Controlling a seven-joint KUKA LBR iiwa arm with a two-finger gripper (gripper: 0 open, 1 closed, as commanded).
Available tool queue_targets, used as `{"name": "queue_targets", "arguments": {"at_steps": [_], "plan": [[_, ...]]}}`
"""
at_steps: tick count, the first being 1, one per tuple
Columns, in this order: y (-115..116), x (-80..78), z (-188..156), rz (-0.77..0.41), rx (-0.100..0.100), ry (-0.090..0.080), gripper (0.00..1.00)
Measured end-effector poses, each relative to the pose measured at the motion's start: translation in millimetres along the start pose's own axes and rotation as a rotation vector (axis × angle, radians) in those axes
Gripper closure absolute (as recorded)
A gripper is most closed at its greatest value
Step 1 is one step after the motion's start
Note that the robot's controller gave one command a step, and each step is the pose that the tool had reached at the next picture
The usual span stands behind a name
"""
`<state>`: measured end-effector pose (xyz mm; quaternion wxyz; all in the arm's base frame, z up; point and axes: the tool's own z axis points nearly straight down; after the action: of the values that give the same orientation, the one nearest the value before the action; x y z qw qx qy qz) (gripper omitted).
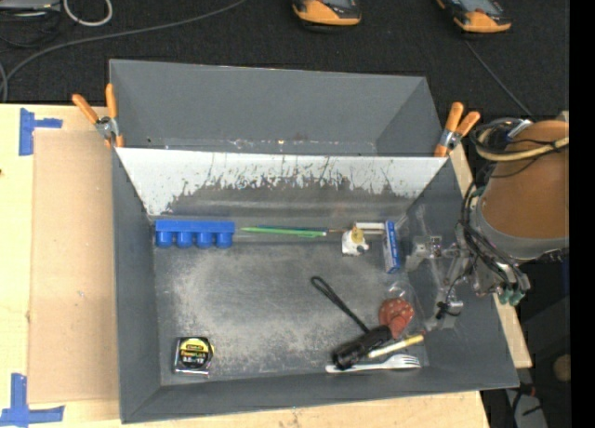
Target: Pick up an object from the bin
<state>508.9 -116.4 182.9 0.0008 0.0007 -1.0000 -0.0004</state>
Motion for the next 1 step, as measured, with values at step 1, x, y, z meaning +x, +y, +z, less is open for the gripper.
{"name": "queue_targets", "arguments": {"at_steps": [1], "plan": [[25.8, 12.0, 55.7, -0.155, 0.000, -0.001, 0.00]]}}
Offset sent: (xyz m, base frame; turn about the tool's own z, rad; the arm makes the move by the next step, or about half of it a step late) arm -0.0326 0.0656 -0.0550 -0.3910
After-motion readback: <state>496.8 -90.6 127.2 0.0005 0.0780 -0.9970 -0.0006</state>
